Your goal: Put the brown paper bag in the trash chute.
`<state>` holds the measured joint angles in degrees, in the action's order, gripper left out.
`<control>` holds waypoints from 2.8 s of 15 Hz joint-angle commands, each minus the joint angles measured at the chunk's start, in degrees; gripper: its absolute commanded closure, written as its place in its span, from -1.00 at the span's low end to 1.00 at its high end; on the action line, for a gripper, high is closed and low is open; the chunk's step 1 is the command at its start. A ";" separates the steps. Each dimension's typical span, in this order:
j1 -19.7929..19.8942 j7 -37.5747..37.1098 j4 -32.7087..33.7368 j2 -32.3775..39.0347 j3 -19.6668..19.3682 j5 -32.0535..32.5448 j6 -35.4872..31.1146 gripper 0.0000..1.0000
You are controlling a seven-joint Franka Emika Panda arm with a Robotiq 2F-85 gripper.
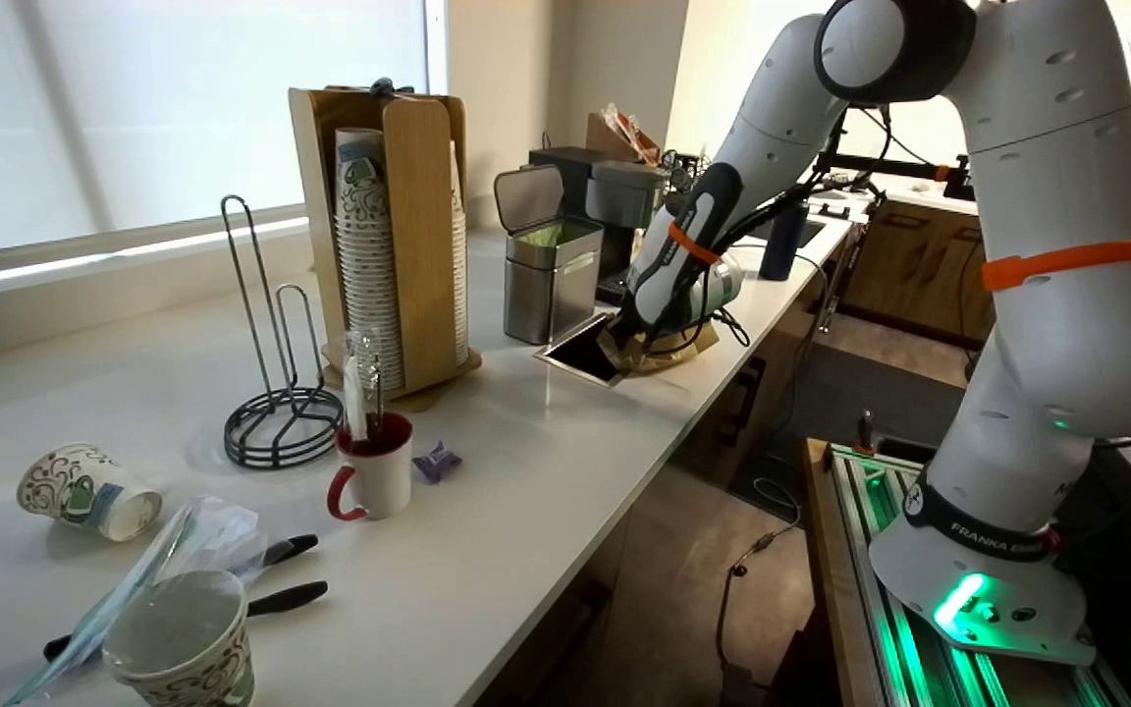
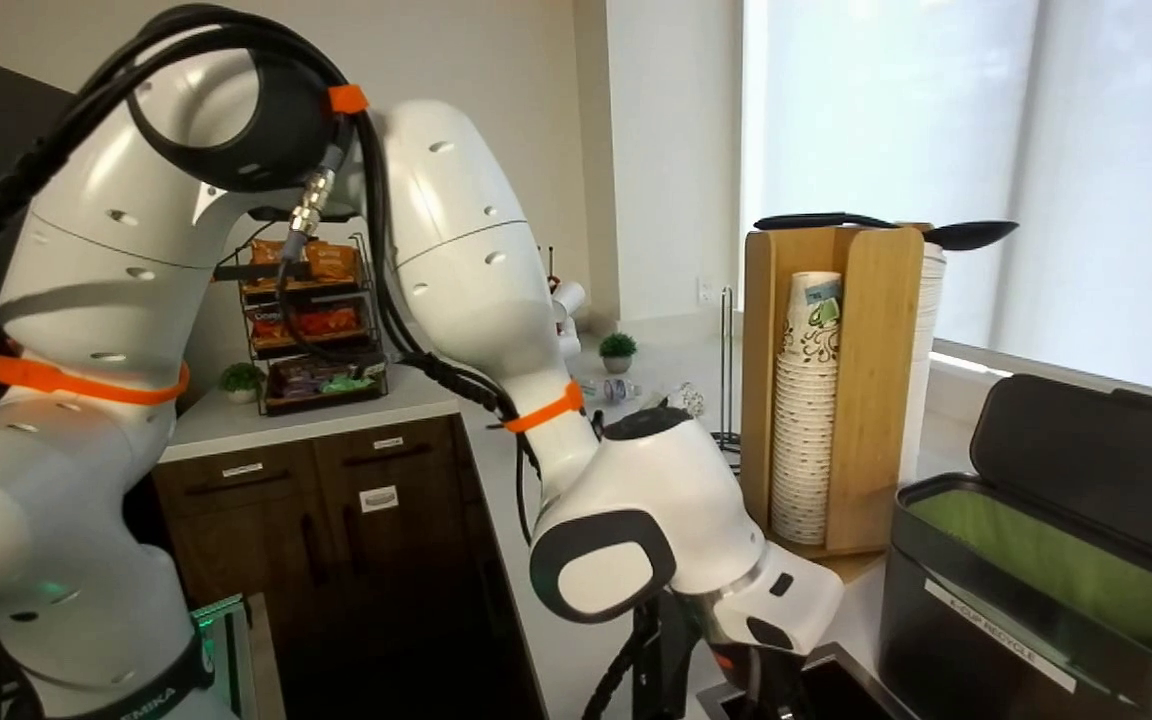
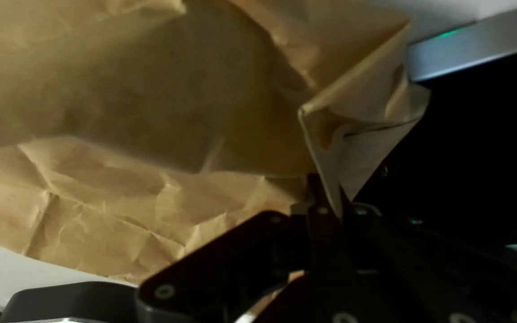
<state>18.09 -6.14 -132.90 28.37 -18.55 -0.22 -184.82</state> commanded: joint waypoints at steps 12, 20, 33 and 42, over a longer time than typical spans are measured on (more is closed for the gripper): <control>51.16 -1.37 5.91 13.09 49.51 33.84 -2.87 1.00; 62.31 4.39 10.99 21.86 55.27 34.38 3.05 1.00; 70.57 13.23 11.15 18.41 64.43 11.48 -1.68 -0.87; 77.96 11.27 4.14 10.03 69.15 9.68 -1.31 -1.00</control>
<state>97.19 6.85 -125.00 45.09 55.38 11.69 -186.99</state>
